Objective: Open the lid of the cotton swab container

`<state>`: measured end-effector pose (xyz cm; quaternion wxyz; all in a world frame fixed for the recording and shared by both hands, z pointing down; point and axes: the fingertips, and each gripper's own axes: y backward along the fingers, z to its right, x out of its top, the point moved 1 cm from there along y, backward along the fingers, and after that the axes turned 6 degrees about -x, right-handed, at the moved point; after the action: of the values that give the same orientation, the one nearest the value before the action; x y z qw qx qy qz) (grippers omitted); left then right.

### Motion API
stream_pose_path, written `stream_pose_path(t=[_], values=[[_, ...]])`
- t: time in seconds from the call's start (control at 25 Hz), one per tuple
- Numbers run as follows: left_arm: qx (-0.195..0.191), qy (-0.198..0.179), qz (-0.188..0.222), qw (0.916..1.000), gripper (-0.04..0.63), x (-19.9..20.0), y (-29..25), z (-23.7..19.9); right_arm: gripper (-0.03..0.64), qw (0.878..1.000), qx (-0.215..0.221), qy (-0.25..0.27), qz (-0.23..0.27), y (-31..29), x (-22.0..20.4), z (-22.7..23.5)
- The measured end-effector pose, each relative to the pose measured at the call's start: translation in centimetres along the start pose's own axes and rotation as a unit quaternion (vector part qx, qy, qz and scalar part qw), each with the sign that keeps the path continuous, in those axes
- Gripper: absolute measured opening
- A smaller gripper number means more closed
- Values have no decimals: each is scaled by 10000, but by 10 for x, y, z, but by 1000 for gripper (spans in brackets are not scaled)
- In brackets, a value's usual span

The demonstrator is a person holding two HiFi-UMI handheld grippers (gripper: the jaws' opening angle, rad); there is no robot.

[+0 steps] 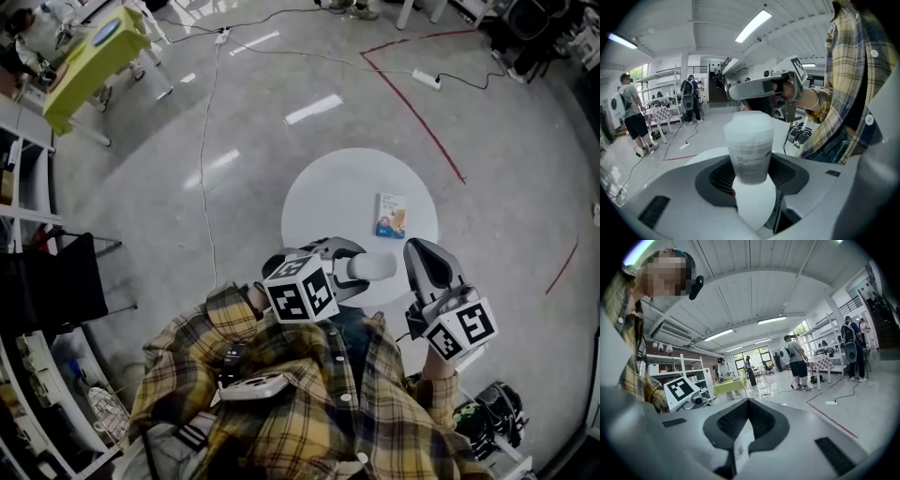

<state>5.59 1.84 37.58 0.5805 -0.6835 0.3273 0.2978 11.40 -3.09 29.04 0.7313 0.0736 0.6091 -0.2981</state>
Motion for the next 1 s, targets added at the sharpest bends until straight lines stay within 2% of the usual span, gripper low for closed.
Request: stream_pose_path(t=[0.16, 0.44, 0.76, 1.0], values=[[-87, 28, 106, 9999, 219, 10, 11, 9, 17, 9999, 131, -21, 100, 1, 7, -9], [-18, 81, 215, 9997, 219, 20, 10, 7, 17, 9997, 230, -5, 58, 4, 9, -8], [-34, 109, 210, 9997, 219, 20, 8, 5, 17, 9994, 315, 113, 4, 3, 11, -6], [-60, 71, 177, 9998, 219, 22, 8, 4, 18, 9973, 684, 198, 152, 4, 21, -12]])
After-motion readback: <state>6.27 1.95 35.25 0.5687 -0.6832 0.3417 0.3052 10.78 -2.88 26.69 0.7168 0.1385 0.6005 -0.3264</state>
